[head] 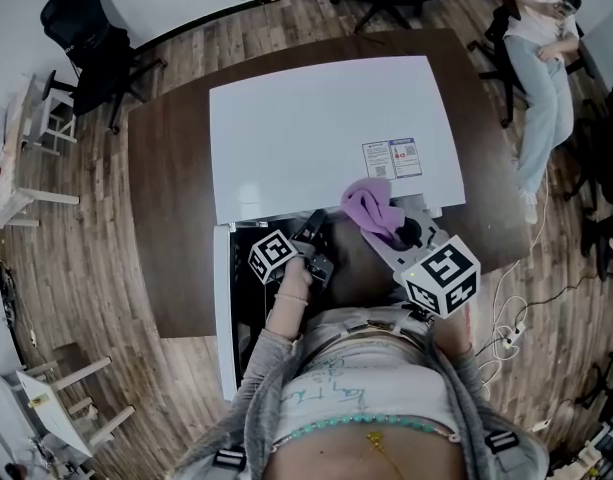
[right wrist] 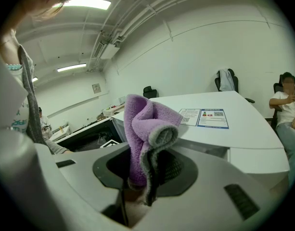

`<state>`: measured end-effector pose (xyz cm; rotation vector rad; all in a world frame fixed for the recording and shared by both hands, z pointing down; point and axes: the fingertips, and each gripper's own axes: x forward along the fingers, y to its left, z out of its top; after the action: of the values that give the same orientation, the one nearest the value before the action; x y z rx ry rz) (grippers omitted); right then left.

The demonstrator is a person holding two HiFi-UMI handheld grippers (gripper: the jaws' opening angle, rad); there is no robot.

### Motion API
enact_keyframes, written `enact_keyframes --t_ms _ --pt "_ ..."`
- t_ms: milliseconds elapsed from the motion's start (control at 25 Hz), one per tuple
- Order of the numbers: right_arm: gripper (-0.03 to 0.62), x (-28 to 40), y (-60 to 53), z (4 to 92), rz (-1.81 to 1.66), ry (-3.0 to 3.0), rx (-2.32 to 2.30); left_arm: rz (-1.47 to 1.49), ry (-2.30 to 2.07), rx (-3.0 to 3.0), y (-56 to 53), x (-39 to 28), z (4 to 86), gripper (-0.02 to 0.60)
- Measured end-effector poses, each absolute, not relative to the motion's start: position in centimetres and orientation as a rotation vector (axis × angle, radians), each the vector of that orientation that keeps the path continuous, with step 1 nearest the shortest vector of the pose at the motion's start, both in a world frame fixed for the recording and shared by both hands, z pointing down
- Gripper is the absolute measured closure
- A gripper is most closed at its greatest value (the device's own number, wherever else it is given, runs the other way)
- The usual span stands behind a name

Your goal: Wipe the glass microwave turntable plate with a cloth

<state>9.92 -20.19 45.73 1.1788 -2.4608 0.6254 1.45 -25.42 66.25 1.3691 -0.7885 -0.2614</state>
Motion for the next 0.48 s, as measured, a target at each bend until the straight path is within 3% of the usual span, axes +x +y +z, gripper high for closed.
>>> enact_keyframes --t_ms 160,480 --pt "0.473 9.99 -20.24 45.83 0.623 -2.469 1.174 -0.284 -0.775 1.393 -25.20 1.39 65.81 0.513" --pt "0.473 9.98 -20.13 45.92 0.610 -2.474 1.169 -0.325 -0.756 1.415 -24.70 0.75 65.64 0.528"
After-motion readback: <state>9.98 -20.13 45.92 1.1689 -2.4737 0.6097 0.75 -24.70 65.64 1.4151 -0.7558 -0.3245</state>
